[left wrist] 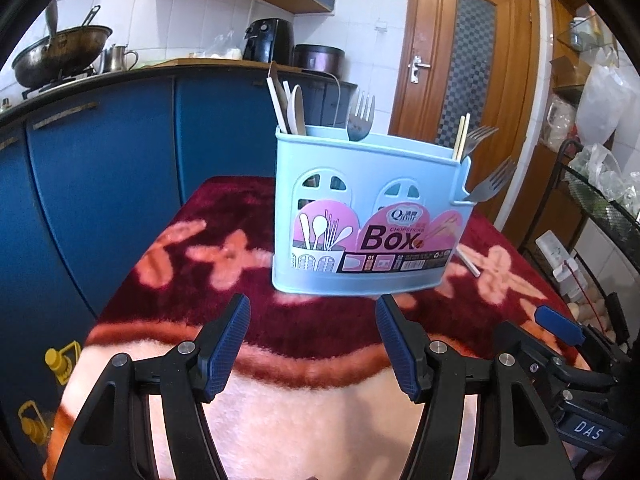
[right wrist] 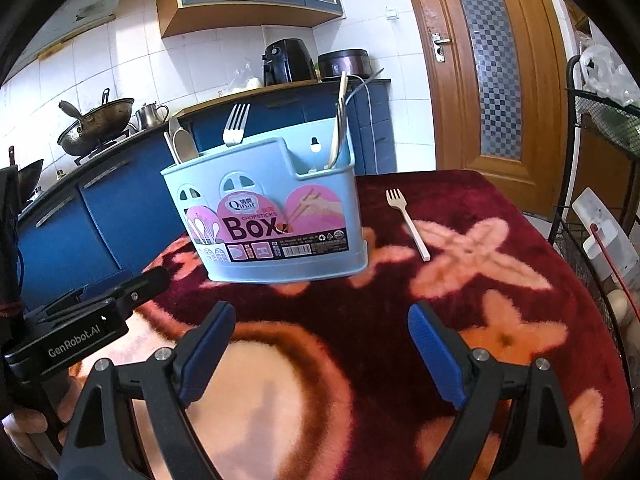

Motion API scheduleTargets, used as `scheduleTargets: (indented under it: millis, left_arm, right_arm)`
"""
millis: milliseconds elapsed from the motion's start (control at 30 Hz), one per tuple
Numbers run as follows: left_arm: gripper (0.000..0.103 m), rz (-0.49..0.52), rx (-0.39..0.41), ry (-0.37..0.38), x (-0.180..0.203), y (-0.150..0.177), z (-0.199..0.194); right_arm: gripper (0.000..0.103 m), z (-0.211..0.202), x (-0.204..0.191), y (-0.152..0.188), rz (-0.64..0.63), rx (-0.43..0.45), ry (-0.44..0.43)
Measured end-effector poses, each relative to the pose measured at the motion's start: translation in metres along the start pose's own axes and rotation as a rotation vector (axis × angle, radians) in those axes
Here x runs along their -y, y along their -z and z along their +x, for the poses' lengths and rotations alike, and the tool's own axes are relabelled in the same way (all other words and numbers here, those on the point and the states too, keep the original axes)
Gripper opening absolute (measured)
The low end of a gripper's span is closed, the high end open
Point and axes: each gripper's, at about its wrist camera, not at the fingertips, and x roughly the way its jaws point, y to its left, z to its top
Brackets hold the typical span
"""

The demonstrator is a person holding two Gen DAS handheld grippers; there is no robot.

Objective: Organize utensils

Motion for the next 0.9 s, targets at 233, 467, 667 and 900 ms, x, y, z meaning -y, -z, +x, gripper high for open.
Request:
scheduleTargets:
  millis: [233,467,667,900]
  left_arm:
    - [0.067,0.011,-0.002,-0.003,0.0032,0.0012,0.0006]
    - [0.067,0.005,-0.002,-0.006,0.0029,0.0018,0.0016]
    - [0.067,0.008,-0.002,-0.004,0.0027,0.0019,0.0015]
    - [0.067,0.006,-0.001,0.0,0.0026,0.0016,0.0012]
  right_arm:
    - [0.09,0.0005,0.0007,0.0005,0.004,-0.007,0.0]
    - [0.09,0.0021,0.0013,0.0012,0.011,-0.013,0.0]
    - [0.09,0.0023,0.0013,0.0015,0.01,-0.014,0.0]
    - [0.09,0.0029,0.0018,0.0028,0.015,-0.017,0.0]
